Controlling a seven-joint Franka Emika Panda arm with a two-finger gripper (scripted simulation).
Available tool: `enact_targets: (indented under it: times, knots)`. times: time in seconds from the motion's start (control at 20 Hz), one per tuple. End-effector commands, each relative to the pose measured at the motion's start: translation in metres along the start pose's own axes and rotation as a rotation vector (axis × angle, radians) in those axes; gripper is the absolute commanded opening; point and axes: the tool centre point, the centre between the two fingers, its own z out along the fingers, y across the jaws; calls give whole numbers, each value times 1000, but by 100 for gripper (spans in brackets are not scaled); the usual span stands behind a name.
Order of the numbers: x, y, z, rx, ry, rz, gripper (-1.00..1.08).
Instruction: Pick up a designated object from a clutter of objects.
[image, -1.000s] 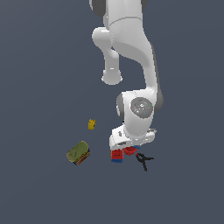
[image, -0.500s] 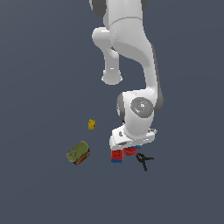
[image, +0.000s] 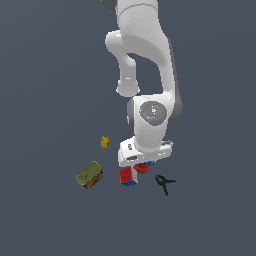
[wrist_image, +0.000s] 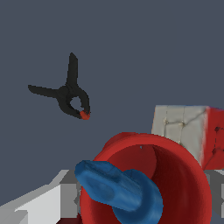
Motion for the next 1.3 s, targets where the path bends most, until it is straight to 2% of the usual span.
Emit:
enact_targets:
  times: [0.0,1.25]
  knots:
    - [-6,15,-16,-1,2,3,-100]
    - [-101,207,-243,4,-20,3,-100]
